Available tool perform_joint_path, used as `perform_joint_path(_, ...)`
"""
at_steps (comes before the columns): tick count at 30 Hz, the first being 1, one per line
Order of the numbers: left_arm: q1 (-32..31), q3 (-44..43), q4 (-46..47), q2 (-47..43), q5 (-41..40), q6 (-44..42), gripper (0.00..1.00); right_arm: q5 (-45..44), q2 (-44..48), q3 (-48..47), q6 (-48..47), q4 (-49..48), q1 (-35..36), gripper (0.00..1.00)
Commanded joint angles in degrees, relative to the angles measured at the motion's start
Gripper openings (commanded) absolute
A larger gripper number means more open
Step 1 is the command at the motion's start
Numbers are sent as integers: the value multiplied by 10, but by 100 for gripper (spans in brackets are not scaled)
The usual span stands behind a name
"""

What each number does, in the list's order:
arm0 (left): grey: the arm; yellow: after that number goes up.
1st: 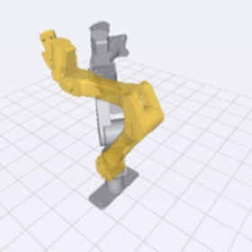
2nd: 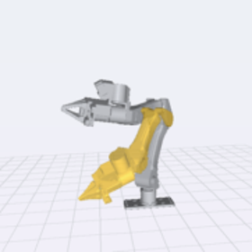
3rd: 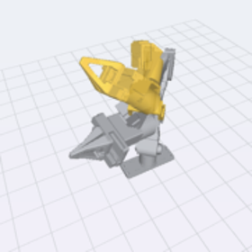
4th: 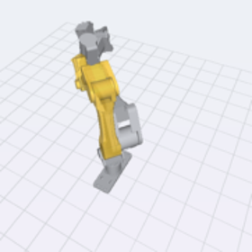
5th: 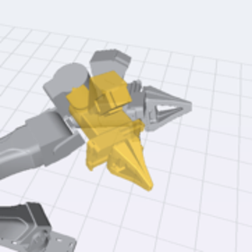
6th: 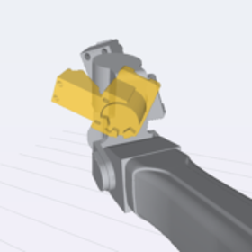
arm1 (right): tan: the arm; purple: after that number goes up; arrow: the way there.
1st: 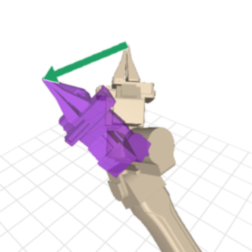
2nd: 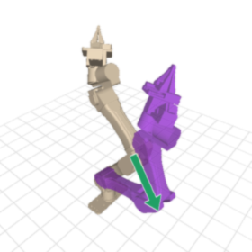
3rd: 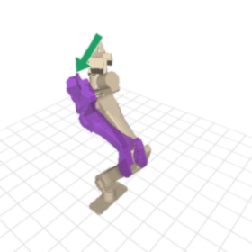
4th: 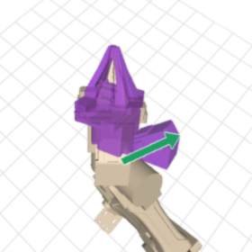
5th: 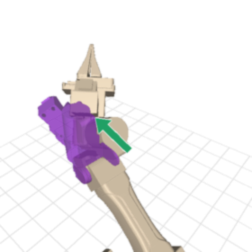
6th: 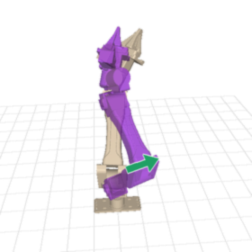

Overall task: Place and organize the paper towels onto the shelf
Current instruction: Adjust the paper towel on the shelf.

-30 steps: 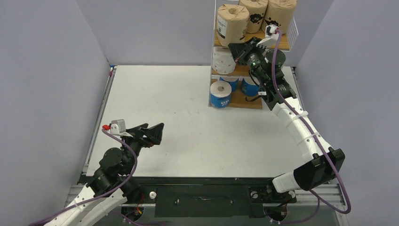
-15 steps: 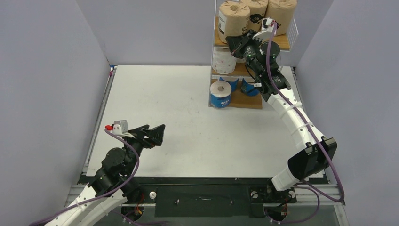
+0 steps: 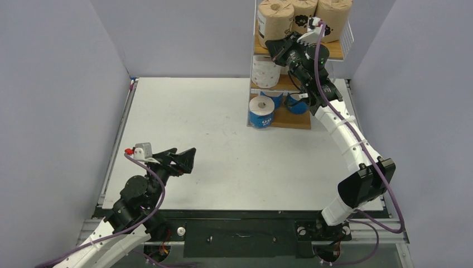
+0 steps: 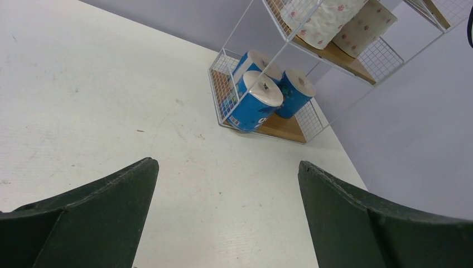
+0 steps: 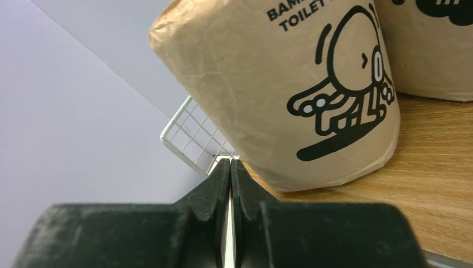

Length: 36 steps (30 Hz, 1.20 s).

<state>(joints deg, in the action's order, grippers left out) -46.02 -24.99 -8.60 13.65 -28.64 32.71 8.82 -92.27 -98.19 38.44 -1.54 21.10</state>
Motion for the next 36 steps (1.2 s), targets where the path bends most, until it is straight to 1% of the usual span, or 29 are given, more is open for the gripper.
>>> perform_joint_path(1, -1, -9, 1, -8, 7, -11, 96, 23, 67, 3, 2, -9, 1, 0)
perform_joint_path(3, -1, -9, 0, -9, 6, -11, 96, 21, 96, 21, -3, -7, -5, 5)
perform_joint_path(4, -1, -9, 0, -9, 6, -9, 96, 17, 105, 28, -3, -7, -11, 10)
perform_joint_path(6, -1, -8, 3, -10, 7, -1, 96, 7, 134, 48, -6, -7, -21, 17)
perform_joint_path(9, 0, -6, 14, -5, 17, 2, 96, 0, 149, 73, 0, -7, -43, 23)
perform_joint_path(11, 0, -8, 13, 0, 20, 4, 96, -6, 151, 80, 5, -6, -59, 27)
perform_joint_path(14, -1, -11, 9, 6, 25, 11, 96, -10, 139, 77, 0, 3, -66, 33)
perform_joint_path(17, -1, -10, 4, 5, 27, 15, 96, -9, 121, 66, -7, 8, -68, 43)
perform_joint_path(19, 0, -9, -2, 1, 26, 16, 96, -7, 111, 61, -7, 6, -68, 46)
perform_joint_path(23, -1, -6, -6, -6, 22, 18, 96, -6, 88, 45, -6, 9, -67, 49)
perform_joint_path(36, -1, -4, -19, -17, 14, 14, 96, -17, 30, 7, 6, 7, -59, 48)
